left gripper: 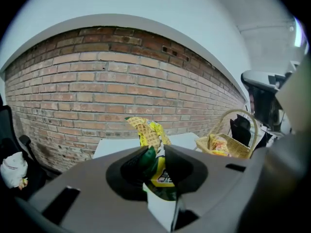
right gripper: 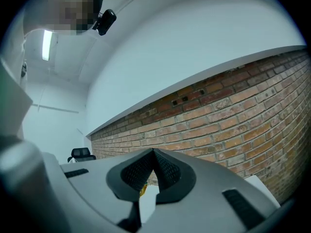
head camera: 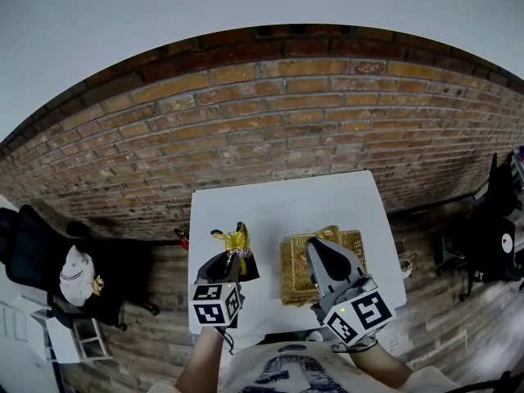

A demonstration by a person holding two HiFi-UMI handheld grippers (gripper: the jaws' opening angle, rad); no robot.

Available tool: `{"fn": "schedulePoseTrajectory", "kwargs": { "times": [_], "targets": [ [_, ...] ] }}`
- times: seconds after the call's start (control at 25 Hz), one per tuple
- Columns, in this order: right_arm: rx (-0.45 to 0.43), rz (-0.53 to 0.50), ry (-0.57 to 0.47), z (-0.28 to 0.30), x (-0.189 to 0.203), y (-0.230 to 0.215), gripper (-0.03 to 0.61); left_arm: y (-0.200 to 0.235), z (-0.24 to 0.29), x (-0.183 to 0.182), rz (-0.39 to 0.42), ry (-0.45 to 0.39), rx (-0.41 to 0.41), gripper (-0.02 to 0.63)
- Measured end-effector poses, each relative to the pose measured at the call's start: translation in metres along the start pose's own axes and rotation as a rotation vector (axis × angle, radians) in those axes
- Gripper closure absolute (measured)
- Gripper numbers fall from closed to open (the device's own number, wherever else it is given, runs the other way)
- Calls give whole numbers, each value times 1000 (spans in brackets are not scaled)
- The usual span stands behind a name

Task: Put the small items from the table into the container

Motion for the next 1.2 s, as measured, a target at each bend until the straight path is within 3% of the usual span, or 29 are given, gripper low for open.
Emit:
{"fn": "schedulePoseTrajectory", "kwargs": {
  "times": [0.48,0.84,1.2],
  "targets": [
    [75,23,-5,-51,3,-28,560,-56,-20,1,36,-27,82,482],
    [124,29,-15,-69,1,-49,560,-96,-6,-9,84,-47,199,482],
    [168,42,-10,-81,3,-69,560,-123,14,-10,119,-27,264,482]
  ]
}}
Point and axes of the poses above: the fingertips, and each gripper's own axes: z forward along the fingers, y to its left, x out of its underside, the point moved 8 cm from there along -z, backward along the fingers, and after that the axes turned 8 degrees about y, right-handed, at the moved point
